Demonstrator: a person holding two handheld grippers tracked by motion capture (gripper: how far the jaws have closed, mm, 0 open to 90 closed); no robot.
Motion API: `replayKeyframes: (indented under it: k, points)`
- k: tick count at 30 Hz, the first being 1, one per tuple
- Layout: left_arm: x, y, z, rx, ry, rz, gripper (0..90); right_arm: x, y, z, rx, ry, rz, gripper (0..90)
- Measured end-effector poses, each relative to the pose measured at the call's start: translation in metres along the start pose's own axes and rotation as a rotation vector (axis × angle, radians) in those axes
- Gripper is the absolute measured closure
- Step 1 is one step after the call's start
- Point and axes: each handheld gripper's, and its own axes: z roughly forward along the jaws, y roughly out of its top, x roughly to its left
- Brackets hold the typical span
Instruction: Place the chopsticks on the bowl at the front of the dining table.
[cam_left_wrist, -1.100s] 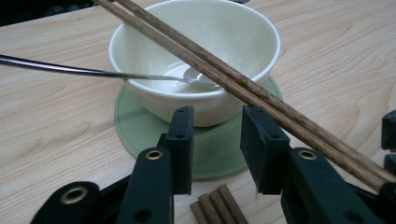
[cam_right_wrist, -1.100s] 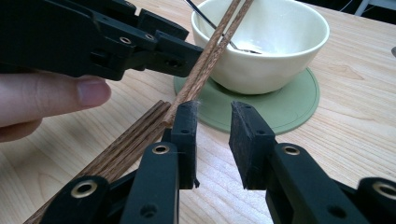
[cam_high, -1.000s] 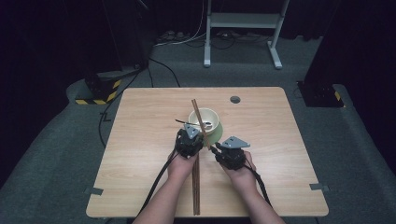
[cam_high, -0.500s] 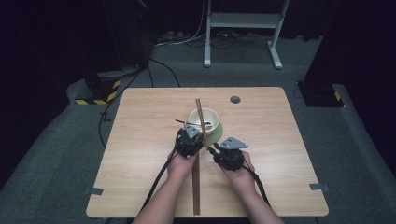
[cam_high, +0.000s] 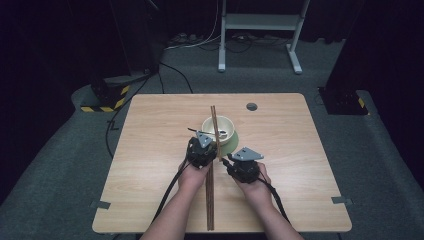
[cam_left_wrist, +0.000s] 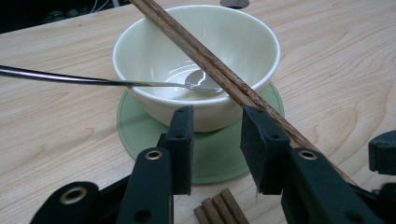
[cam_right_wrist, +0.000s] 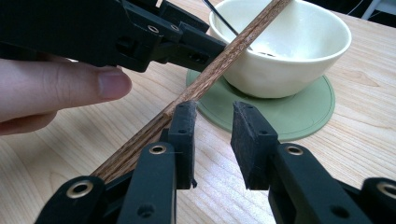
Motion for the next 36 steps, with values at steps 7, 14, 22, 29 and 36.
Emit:
replayKeyframes:
  k: [7,14,22,29,36]
  points:
    - [-0.0008,0.0009,0.0006,-0.001,-0.003,-0.005,64.5,0.0001,-0.0005,0.0012,-0.005,-0.005,-0.003,69.7]
    - [0.0007,0.0018,0.0004,0.013,-0.005,0.008,64.6,0.0013,-0.0006,0.0011,0.002,0.002,0.005,69.7]
    - [0.0005,0.0024,0.0007,0.023,-0.005,0.013,64.8,0.0015,-0.0006,0.0015,0.003,0.005,0.000,69.7]
    - [-0.0024,0.0048,0.0018,0.027,-0.011,0.026,64.8,0.0013,-0.0008,0.0017,0.004,0.006,0.005,69.7]
    - [-0.0037,0.0059,0.0029,0.017,-0.012,0.022,64.7,-0.0004,-0.0006,0.0012,0.000,0.002,0.002,69.7]
